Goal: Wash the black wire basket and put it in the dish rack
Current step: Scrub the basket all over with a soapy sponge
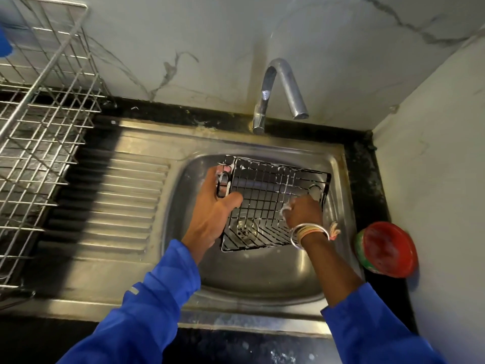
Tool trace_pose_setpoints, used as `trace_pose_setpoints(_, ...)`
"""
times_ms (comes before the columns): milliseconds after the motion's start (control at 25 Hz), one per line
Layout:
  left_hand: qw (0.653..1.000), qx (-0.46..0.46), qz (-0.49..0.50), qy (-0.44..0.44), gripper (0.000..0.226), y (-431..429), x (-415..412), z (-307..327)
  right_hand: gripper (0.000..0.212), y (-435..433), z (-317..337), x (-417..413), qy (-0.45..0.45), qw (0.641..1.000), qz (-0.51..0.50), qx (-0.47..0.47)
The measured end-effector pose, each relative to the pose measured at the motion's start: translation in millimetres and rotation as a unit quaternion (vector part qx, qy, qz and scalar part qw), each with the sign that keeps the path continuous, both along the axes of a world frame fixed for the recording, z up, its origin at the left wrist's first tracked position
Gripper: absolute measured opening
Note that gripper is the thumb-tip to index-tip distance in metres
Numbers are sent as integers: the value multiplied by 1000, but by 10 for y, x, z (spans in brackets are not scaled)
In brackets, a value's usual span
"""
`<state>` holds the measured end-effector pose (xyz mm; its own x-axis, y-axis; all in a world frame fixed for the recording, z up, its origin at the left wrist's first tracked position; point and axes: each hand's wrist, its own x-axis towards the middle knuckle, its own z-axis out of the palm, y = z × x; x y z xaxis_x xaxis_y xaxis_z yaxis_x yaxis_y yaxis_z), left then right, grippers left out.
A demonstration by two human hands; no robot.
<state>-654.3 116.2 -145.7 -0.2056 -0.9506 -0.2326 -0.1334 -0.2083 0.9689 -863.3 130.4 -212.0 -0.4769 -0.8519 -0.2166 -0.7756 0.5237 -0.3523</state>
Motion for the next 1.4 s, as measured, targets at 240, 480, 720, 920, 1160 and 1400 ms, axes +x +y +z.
trace_pose_setpoints(240, 1000, -10, -26, -3, 50, 29, -101, -41, 18, -187, 166, 172, -135, 957, -175, -187)
trace_pose_setpoints(480, 999, 38, 3, 28, 53, 19, -24, -185, 9, -123, 86, 179, -226, 946, -104, -207)
trace_pose_setpoints(720, 994, 84, 15, 71, 47, 133, -117, -294, 21, -158, 134, -36, -74, 967, -201, -138)
trace_pose_setpoints(920, 992, 111, 17, 66, 51, 130, -210, -368, 15, -34, 217, -19, -42, 950, -220, -218)
trace_pose_setpoints(1160, 991, 102, 4, 82, 49, 192, -347, -318, 19, -183, 364, 664, -392, 885, -178, -177)
trace_pose_setpoints(1400, 991, 103, 48, 75, 60, 120, -138, -403, 14, -84, 94, 51, -284, 860, -341, -251)
